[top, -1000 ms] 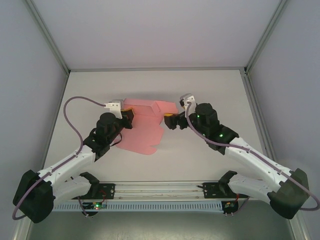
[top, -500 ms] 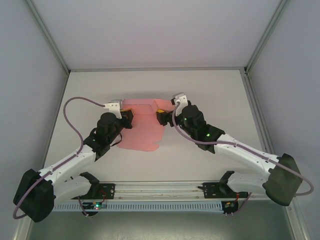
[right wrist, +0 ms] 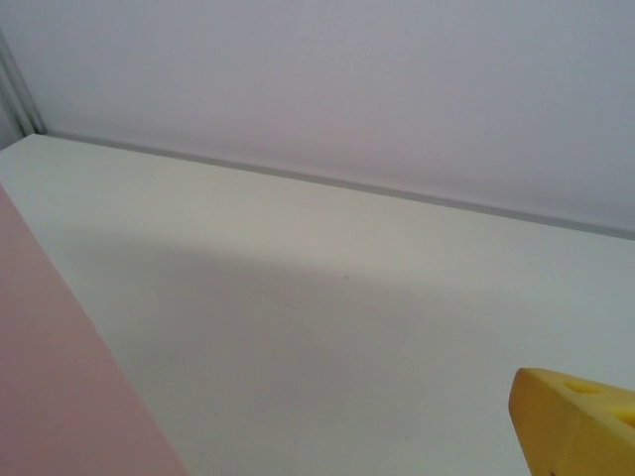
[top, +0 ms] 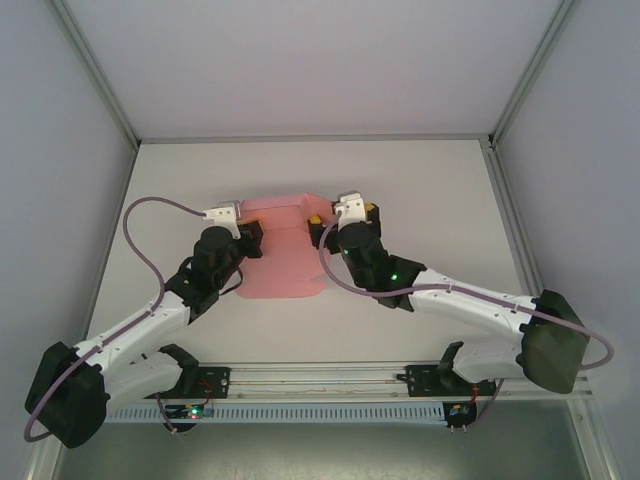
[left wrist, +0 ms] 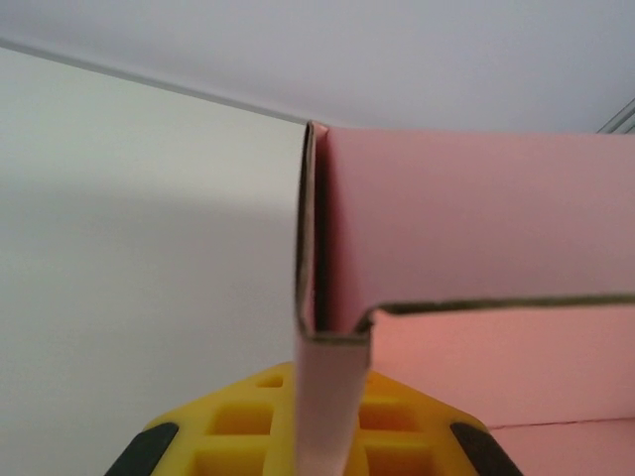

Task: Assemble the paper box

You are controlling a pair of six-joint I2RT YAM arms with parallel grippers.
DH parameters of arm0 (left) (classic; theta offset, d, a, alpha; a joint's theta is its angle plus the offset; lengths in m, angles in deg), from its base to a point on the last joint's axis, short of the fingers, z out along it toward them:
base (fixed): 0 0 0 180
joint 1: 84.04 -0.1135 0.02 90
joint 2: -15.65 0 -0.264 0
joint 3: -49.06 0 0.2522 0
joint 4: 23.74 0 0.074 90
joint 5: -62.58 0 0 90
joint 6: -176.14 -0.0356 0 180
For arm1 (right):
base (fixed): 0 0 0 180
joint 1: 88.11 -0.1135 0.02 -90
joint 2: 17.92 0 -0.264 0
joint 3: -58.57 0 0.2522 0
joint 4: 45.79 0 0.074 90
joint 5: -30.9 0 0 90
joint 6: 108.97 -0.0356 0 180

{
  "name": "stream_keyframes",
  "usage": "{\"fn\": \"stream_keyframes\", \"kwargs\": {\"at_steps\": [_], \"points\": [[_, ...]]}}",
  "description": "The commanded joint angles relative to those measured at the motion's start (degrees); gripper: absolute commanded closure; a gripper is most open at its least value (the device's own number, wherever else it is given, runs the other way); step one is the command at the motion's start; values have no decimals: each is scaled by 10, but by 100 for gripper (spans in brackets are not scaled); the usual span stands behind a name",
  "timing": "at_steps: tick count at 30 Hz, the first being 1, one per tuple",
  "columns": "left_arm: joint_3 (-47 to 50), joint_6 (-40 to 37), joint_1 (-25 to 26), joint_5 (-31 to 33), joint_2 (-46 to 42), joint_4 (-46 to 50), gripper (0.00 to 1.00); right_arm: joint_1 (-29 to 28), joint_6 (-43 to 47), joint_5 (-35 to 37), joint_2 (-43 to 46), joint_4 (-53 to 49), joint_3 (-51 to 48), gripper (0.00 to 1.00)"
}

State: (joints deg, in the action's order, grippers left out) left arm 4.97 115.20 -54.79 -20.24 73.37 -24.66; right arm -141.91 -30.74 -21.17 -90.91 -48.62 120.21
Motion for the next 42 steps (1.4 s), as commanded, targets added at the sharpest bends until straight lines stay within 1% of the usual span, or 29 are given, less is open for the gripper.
{"fn": "stream_keyframes", "kwargs": {"at_steps": [1,3,5,8,11,13,14,16,17,18,19,20,23,24,25,27,28,30,32,37,42], "points": [[-3,6,7,15,-28,-5,100,15,8,25,50,-31,-30,2],[5,0,3,30,-28,10,100,34,13,-41,99,-45,-49,2],[10,-10,-3,27,-27,23,100,62,13,-124,153,-76,-64,2],[20,-22,-10,13,-29,29,100,109,-16,-212,229,-124,-78,2],[25,-37,-18,-14,-39,34,100,158,-25,-268,296,-142,-97,2],[23,-47,-22,-35,-45,42,100,205,-31,-310,325,-153,-100,2],[23,-51,-23,-44,-46,45,100,231,-35,-333,331,-157,-100,2],[20,-59,-25,-63,-48,53,100,294,-40,-409,327,-165,-92,3],[20,-58,-25,-68,-48,55,100,326,-44,-462,316,-164,-88,3],[18,-59,-25,-73,-48,58,100,353,-42,-522,302,-160,-84,6],[19,-60,-26,-78,-48,60,100,375,-40,-575,282,-153,-79,8],[20,-59,-26,-82,-49,59,100,385,-33,-612,262,-148,-73,10],[19,-59,-26,-91,-49,58,100,380,12,-699,192,-141,-45,15],[17,-61,-26,-93,-49,59,100,373,24,-725,169,-139,-35,18],[15,-61,-26,-93,-48,58,100,358,35,-739,145,-141,-21,19],[13,-61,-26,-91,-47,59,100,318,77,-743,106,-162,6,23],[11,-58,-26,-83,-46,62,100,291,103,-733,89,-179,21,24],[8,-57,-26,-71,-42,66,100,247,143,-712,63,-208,46,28],[2,-52,-27,-59,-36,72,100,213,164,-696,44,-226,63,29],[-4,-41,-27,-46,-22,74,100,166,149,-657,13,-225,86,27],[-10,-39,-27,-46,-8,71,100,122,120,-598,-12,-183,91,25]]}}
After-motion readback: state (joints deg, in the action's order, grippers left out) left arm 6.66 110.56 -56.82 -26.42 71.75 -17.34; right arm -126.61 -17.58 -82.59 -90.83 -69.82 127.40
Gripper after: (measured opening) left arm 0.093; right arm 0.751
